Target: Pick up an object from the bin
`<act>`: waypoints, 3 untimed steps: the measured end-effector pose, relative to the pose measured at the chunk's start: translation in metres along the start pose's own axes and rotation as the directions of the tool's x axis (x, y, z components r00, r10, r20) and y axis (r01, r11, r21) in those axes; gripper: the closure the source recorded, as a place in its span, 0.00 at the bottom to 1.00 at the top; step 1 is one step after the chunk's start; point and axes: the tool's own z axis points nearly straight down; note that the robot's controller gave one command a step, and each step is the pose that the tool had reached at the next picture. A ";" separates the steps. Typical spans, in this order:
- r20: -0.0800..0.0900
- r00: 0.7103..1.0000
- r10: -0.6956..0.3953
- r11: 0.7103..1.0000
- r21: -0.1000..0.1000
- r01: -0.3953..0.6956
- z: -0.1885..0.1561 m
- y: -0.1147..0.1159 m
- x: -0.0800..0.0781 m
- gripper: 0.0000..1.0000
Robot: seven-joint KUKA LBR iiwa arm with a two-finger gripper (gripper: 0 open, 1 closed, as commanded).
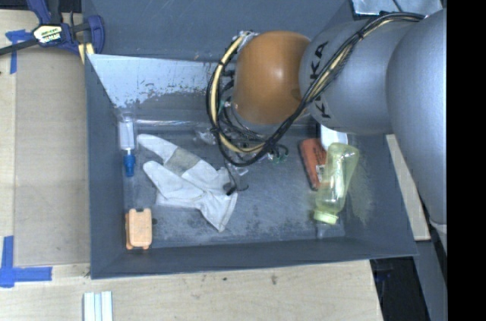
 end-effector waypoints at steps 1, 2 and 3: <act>-0.004 0.968 0.252 0.968 0.000 -0.252 0.011 0.008 0.005 1.00; -0.004 0.968 0.252 0.968 0.000 -0.252 0.011 0.008 0.005 1.00; -0.007 0.968 0.252 0.968 0.000 -0.252 0.005 0.009 0.007 1.00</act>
Offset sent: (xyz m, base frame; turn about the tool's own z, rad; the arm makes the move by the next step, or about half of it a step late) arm 0.0000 0.0000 0.0000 0.0000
